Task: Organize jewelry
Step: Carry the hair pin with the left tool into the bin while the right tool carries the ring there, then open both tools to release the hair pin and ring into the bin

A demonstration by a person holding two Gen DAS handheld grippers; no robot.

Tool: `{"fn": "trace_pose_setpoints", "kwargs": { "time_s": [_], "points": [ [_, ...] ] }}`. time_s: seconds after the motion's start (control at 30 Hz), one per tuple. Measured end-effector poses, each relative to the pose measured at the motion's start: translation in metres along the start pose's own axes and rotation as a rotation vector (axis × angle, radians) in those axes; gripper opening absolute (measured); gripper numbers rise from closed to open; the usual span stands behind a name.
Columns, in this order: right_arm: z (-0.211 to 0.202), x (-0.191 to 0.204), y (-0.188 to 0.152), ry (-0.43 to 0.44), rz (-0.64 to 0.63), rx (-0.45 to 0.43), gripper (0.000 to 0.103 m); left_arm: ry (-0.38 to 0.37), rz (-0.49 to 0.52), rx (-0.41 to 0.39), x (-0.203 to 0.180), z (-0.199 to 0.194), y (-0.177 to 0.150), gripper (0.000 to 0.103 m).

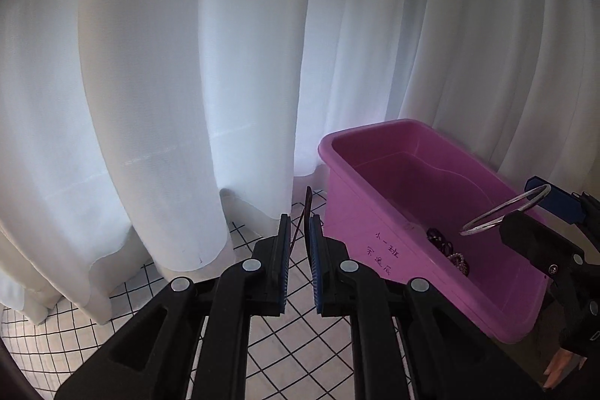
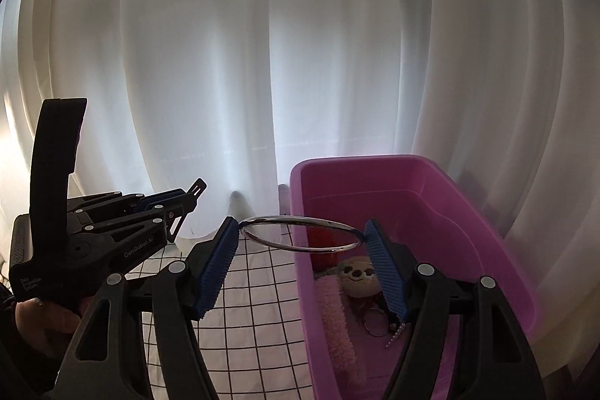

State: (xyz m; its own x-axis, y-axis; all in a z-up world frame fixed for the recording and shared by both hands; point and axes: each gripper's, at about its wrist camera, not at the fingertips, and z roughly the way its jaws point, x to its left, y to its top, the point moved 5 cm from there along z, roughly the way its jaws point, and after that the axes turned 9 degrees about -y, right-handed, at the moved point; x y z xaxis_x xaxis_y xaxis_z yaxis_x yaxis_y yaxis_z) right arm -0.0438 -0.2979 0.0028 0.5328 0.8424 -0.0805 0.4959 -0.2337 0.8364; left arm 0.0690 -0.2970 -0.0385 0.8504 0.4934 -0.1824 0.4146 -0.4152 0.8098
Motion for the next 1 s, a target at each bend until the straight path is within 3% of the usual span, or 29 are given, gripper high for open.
{"fn": "trace_pose_setpoints", "kwargs": {
  "time_s": [0.3,0.37,0.53,0.83,0.9,0.93,0.97,1.0],
  "points": [
    [0.011,-0.098,-0.003,-0.095,0.073,0.027,0.065,-0.095,0.064,0.036,-0.091,0.055,0.027,0.011],
    [0.020,-0.115,-0.009,-0.105,0.087,0.060,0.029,-0.106,0.065,0.054,-0.104,0.067,0.029,0.011],
    [0.044,-0.142,-0.029,-0.114,0.117,0.136,0.028,-0.107,0.053,0.115,-0.127,0.097,0.026,0.011],
    [0.057,-0.157,-0.032,-0.074,0.142,0.157,0.029,-0.057,0.044,0.210,-0.137,0.126,0.013,0.017],
    [0.060,-0.158,-0.031,-0.071,0.141,0.161,0.029,-0.035,0.040,0.219,-0.135,0.129,0.013,0.023],
    [0.061,-0.159,-0.032,-0.069,0.143,0.166,0.030,-0.026,0.036,0.221,-0.135,0.130,0.013,0.037],
    [0.062,-0.160,-0.032,-0.066,0.146,0.168,0.036,-0.016,0.031,0.219,-0.134,0.131,0.013,0.060],
    [0.062,-0.160,-0.032,-0.062,0.148,0.169,0.040,-0.004,0.026,0.210,-0.133,0.130,0.014,0.073]
  ]
}}
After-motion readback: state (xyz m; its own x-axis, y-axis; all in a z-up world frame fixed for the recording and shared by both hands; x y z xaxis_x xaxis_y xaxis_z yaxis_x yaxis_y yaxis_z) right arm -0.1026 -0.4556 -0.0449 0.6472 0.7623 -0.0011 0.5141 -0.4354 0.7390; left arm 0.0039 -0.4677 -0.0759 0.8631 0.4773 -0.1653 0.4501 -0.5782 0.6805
